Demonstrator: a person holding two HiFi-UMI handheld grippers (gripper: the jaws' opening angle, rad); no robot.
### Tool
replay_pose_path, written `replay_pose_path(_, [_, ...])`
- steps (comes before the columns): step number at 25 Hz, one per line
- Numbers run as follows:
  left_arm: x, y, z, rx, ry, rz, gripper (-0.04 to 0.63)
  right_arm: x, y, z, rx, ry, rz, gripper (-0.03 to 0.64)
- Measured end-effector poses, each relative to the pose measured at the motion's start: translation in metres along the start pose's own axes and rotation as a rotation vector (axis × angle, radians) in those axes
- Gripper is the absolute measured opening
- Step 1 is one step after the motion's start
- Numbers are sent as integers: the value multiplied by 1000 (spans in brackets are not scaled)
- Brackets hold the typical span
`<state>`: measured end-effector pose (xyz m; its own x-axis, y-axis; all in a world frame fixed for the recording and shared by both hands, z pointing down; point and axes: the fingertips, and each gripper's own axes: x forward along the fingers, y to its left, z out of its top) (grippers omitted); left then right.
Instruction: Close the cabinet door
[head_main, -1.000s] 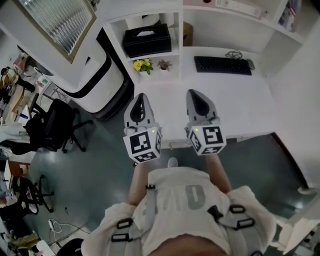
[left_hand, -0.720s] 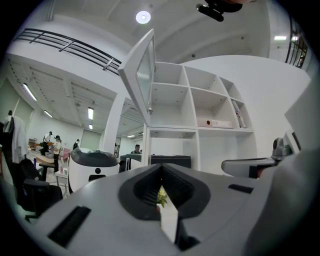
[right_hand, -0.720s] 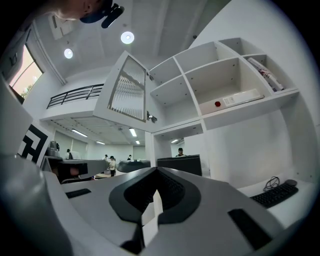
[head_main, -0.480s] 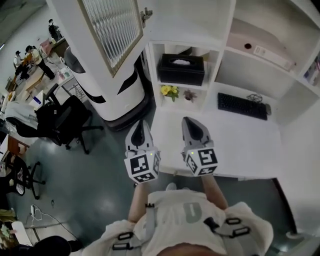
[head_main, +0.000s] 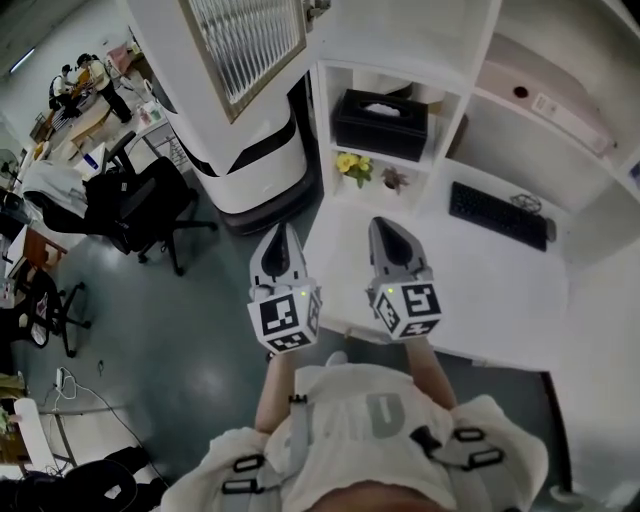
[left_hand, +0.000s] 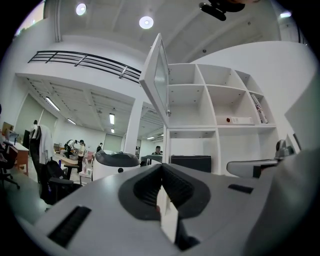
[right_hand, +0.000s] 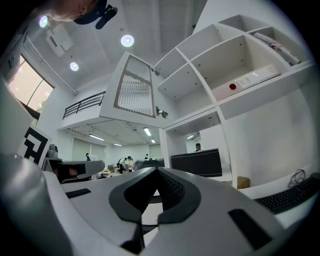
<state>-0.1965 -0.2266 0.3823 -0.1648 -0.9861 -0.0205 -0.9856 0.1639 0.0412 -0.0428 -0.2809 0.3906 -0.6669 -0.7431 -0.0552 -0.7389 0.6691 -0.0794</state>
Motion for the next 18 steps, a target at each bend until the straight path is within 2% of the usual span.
replay_pose_path(9, [-14, 5, -8, 9, 17, 33, 5, -10, 4, -11, 23, 21, 33, -3])
replay_pose_path(13, [-17, 10, -8, 8, 15, 47, 5, -8, 14, -18, 44, 50, 92, 3])
replay_pose_path(18, [-23, 19, -11, 7, 22, 66, 5, -3, 28, -32, 100, 101, 172, 155])
